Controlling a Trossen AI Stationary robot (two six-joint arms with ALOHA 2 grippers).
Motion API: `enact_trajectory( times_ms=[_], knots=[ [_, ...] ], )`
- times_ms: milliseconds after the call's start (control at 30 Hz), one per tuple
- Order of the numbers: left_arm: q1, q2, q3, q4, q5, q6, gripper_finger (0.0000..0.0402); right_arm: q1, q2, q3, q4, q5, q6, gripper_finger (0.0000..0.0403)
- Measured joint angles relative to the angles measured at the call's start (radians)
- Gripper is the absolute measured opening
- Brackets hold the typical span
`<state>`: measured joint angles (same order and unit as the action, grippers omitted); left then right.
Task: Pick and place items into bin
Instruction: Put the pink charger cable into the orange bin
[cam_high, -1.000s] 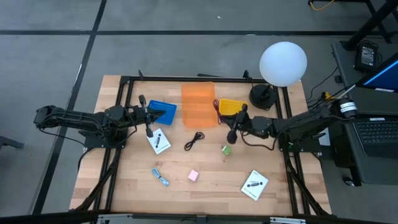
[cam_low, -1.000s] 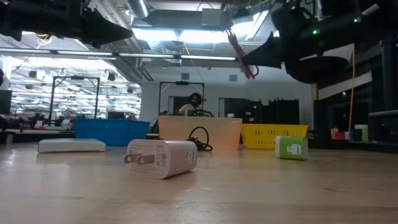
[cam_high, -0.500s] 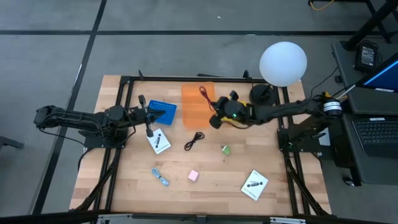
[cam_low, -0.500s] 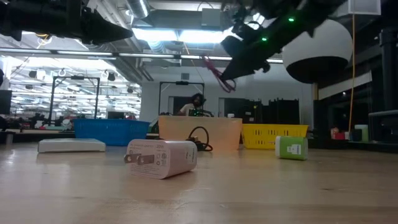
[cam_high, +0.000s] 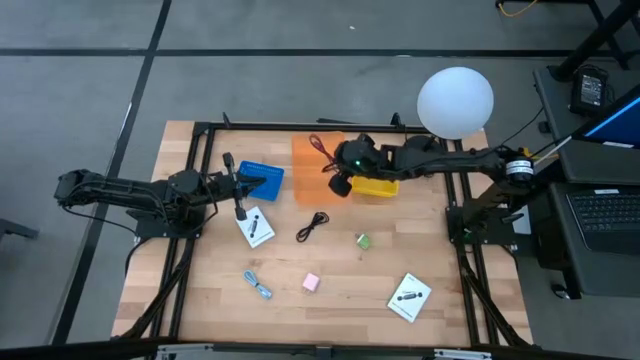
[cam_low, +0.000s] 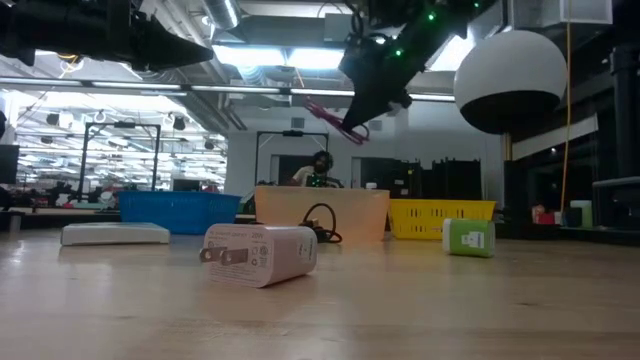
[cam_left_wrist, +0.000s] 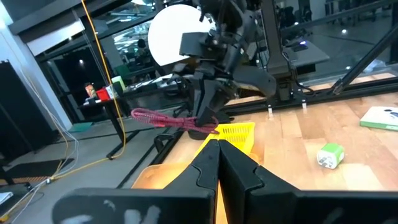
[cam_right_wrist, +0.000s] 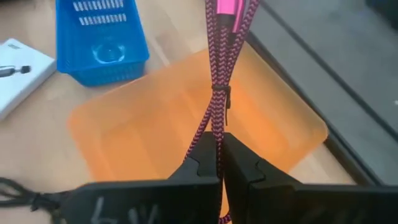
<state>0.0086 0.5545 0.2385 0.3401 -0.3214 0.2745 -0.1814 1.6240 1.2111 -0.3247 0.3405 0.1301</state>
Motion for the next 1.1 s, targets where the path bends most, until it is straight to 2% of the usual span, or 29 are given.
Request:
enact_trajectory(
  times_ms=[200, 333, 633, 1100],
  knots=[
    [0.000, 0.000, 0.000, 0.000, 0.000, 0.001, 0.0003, 0.000, 0.023, 0.075, -0.106, -0.081, -0.003, 0.0000],
    [0.000, 0.000, 0.000, 0.000, 0.000, 0.001, 0.0003, -0.003, 0.025, 0.134, -0.194, -0.083, -0.005, 0.0000],
    [0.000, 0.000, 0.000, 0.001, 0.000, 0.035, 0.0003, -0.050, 0.070, 0.149, -0.199, -0.085, -0.029, 0.0000],
    [0.000, 0.000, 0.000, 0.000, 0.000, 0.036, 0.0003, -0.119, 0.288, 0.148, -0.132, -0.254, -0.065, 0.0000]
  ],
)
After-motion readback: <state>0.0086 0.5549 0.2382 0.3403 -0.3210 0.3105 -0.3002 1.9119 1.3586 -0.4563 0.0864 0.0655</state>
